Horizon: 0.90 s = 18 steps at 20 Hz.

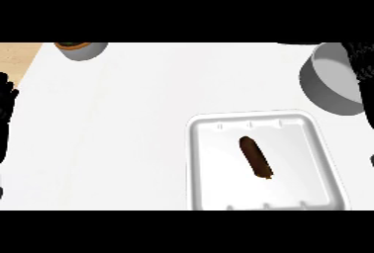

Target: Pick the sweet potato from the tray and place it in the pot

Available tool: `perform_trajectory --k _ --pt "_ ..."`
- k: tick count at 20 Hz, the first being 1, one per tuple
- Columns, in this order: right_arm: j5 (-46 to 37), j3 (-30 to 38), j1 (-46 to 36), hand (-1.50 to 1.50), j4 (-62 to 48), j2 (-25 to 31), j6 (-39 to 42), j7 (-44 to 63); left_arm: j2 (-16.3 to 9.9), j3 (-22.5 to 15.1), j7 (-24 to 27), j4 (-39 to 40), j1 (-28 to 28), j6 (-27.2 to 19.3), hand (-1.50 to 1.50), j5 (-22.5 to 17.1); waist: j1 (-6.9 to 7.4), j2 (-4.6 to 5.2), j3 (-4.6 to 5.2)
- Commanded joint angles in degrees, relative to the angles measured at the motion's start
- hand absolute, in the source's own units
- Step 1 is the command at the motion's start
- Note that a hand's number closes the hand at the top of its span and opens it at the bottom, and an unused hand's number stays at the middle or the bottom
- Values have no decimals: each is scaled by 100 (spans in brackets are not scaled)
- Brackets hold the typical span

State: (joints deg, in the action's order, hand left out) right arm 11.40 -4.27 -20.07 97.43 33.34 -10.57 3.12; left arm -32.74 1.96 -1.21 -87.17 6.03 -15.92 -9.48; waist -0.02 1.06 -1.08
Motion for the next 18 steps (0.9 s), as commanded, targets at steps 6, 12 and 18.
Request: perform_trajectory --k 6,12,18 --pt "936 -1920 -1098 150 -149 50 3100 130 775 -511 119 -559 955 320 0 -499 855 202 155" --pt "-896 -2237 -1864 -150 -883 1322 4350 -1911 1300 -763 66 -377 1112 319 0 -689 525 129 92" --pt "-2116 -2697 -2426 -150 -1664 1496 4995 -3912 1365 -643 -74 -105 1324 257 0 -732 385 45 92"
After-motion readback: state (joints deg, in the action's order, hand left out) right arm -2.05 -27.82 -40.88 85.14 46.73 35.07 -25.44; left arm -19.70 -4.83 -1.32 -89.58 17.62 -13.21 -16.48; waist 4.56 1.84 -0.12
